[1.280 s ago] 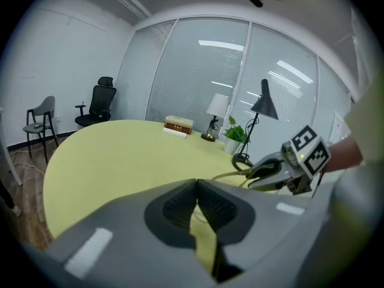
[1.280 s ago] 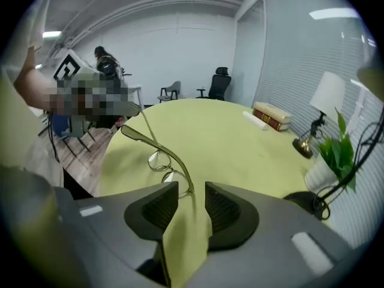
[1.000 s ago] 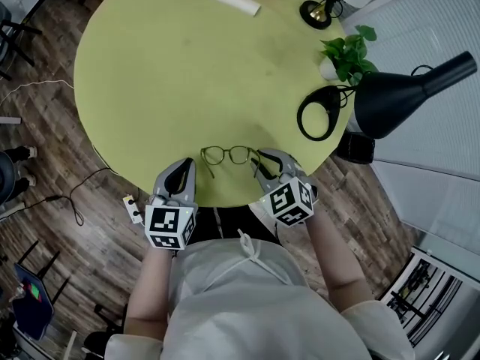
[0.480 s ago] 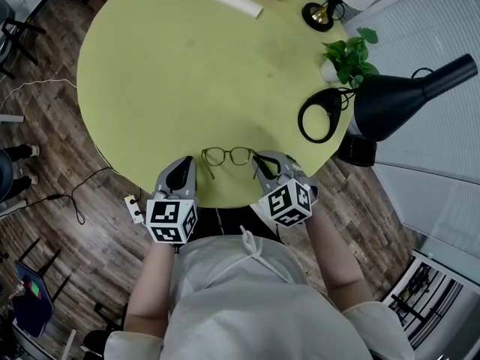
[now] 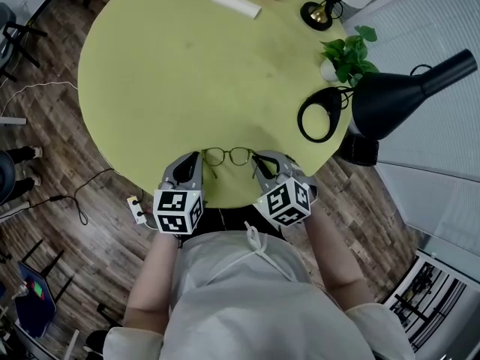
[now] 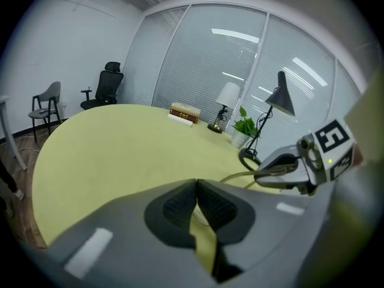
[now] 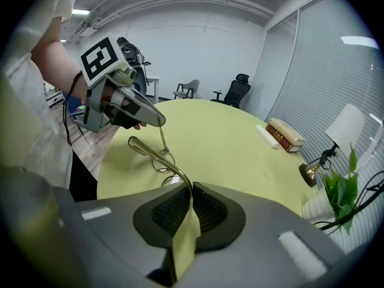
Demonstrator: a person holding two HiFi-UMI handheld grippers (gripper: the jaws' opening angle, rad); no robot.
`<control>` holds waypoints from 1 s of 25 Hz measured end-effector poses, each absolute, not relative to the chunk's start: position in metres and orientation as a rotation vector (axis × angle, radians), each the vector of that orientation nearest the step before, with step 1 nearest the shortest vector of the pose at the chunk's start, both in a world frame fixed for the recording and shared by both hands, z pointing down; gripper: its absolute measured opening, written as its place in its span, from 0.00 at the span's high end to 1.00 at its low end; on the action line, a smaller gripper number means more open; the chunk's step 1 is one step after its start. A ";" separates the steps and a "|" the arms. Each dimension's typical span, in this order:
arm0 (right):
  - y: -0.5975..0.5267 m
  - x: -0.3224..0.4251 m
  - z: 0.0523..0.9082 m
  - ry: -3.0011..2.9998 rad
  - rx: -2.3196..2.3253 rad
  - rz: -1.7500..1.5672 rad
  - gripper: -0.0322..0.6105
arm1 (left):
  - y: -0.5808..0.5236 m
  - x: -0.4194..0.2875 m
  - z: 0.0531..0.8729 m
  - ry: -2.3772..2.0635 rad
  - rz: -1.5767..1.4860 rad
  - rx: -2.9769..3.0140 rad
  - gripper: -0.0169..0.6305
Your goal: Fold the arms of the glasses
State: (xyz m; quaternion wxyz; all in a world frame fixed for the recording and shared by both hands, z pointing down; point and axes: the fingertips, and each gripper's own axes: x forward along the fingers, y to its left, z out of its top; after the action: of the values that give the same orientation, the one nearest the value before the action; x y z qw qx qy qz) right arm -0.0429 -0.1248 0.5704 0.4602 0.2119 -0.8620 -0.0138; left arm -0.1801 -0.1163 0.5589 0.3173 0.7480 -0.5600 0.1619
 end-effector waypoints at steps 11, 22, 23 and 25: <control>-0.125 -0.041 0.572 -2.133 0.521 0.007 0.92 | -0.127 -0.157 0.579 -1.416 0.493 1.980 0.96; -0.126 -0.041 0.571 -2.138 0.525 0.019 0.92 | -0.130 -0.138 0.600 -1.358 0.558 1.976 0.96; -0.126 -0.041 0.571 -2.139 0.524 0.019 0.92 | -0.131 -0.137 0.602 -1.356 0.569 1.971 0.96; -0.126 -0.041 0.572 -2.140 0.520 0.019 0.92 | -0.131 -0.136 0.605 -1.354 0.594 1.962 0.96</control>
State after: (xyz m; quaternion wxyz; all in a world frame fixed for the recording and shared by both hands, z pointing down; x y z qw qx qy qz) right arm -0.0406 -0.1260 0.5715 0.4525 0.2104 -0.8665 0.0078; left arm -0.1358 -0.1308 0.6047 0.3358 0.7522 -0.5192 0.2277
